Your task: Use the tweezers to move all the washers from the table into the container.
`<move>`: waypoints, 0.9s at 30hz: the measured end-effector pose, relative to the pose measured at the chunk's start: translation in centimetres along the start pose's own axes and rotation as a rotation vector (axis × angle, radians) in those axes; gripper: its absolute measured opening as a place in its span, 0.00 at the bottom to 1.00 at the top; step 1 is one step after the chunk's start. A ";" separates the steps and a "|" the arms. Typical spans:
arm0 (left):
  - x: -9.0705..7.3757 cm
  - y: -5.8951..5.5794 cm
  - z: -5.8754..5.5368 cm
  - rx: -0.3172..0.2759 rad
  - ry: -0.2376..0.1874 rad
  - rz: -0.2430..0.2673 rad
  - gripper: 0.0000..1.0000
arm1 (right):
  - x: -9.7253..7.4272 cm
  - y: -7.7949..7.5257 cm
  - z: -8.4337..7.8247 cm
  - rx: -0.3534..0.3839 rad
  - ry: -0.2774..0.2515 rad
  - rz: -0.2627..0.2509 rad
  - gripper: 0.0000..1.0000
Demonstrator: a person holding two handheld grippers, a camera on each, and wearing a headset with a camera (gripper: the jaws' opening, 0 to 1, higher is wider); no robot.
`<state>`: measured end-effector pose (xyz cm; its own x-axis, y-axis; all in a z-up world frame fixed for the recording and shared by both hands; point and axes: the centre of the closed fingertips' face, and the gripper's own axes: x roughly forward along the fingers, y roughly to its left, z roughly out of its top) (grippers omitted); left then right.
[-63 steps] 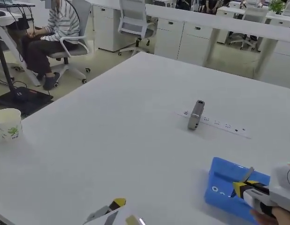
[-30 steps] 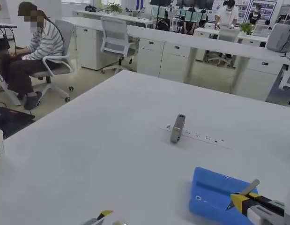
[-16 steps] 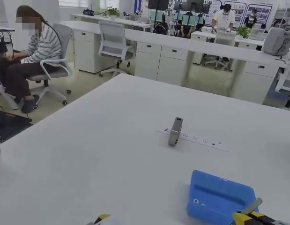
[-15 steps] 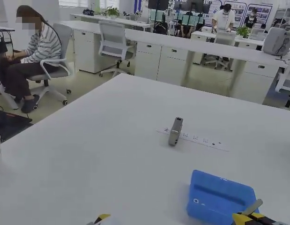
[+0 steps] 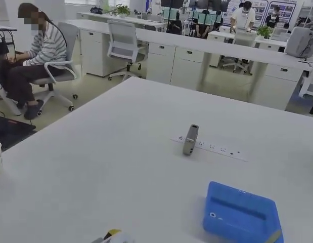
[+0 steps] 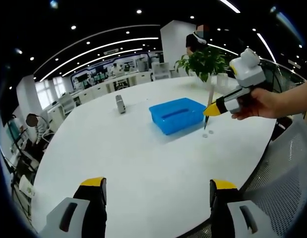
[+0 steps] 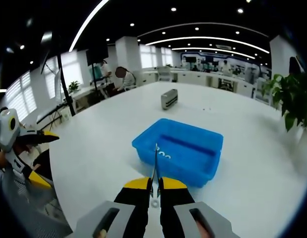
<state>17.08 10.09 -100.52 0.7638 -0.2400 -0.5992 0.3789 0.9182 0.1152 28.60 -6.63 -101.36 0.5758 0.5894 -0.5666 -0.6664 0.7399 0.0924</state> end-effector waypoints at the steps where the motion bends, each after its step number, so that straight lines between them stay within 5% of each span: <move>1: 0.0 0.0 0.0 0.002 0.001 0.001 0.88 | 0.1 -0.1 -0.2 0.002 0.004 -0.002 0.03; 27: 0.2 0.0 -0.5 0.018 0.031 0.007 0.86 | 0.9 -1.2 -1.9 0.018 0.031 -0.015 0.03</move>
<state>16.96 10.23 -101.01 0.7500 -0.2239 -0.6223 0.3835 0.9138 0.1335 29.03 -7.54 -103.53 0.5707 0.5678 -0.5932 -0.6486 0.7548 0.0984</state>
